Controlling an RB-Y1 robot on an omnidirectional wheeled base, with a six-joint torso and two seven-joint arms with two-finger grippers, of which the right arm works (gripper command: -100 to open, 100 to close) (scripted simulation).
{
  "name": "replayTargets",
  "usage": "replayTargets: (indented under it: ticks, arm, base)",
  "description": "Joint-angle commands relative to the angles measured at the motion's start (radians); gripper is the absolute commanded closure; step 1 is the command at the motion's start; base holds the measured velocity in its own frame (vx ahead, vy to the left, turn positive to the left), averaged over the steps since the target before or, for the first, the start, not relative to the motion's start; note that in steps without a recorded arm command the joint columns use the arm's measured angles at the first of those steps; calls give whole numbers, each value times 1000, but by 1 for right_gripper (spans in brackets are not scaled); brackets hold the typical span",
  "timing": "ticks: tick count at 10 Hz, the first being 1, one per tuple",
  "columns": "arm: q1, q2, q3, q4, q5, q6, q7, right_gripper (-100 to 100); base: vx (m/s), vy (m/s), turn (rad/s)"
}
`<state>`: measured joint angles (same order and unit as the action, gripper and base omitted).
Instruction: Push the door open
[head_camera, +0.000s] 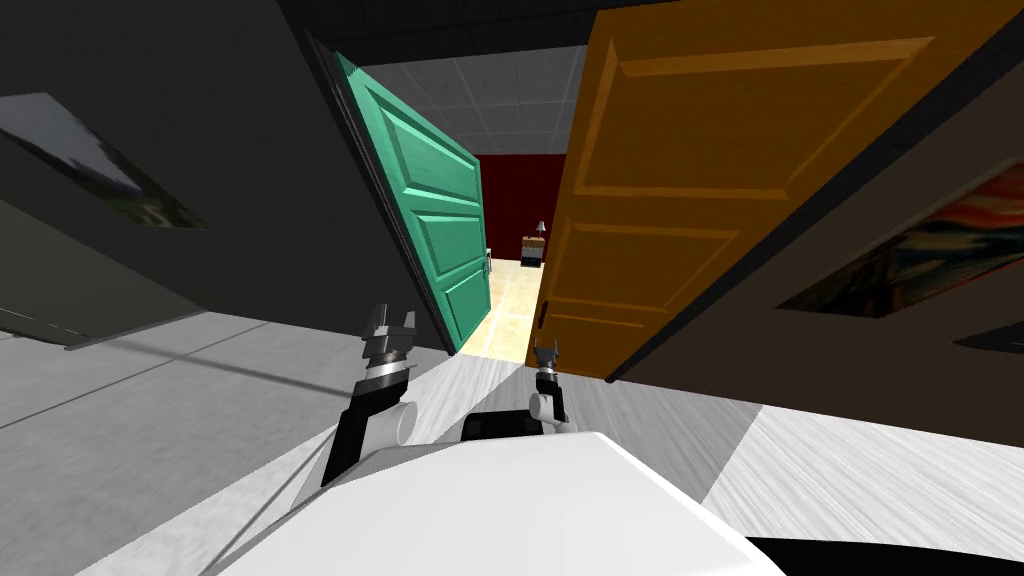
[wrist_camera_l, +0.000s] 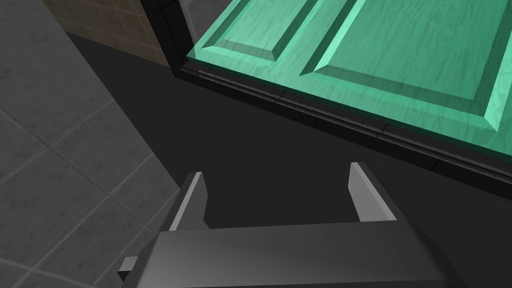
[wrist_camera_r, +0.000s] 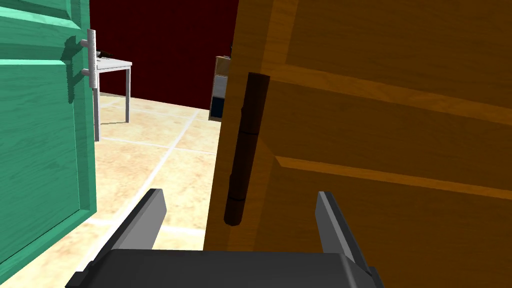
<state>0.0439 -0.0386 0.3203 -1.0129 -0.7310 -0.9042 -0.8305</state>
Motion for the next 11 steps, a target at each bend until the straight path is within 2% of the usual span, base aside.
replayTargets:
  ticks: [1,4,8,11]
  arm:
    - [-8,9,10,32,-19,-14,-18,-100]
    - [-24,22,21,80,-48,-32,-41,-100]
    - [-52,51,42,166,-99,-63,-84,-100]
    - [-67,70,53,211,-125,-79,-107,-100]
  base:
    - [68,-99,80]
    - [46,-86,80]
    - [61,-93,120]
    - [51,-99,73]
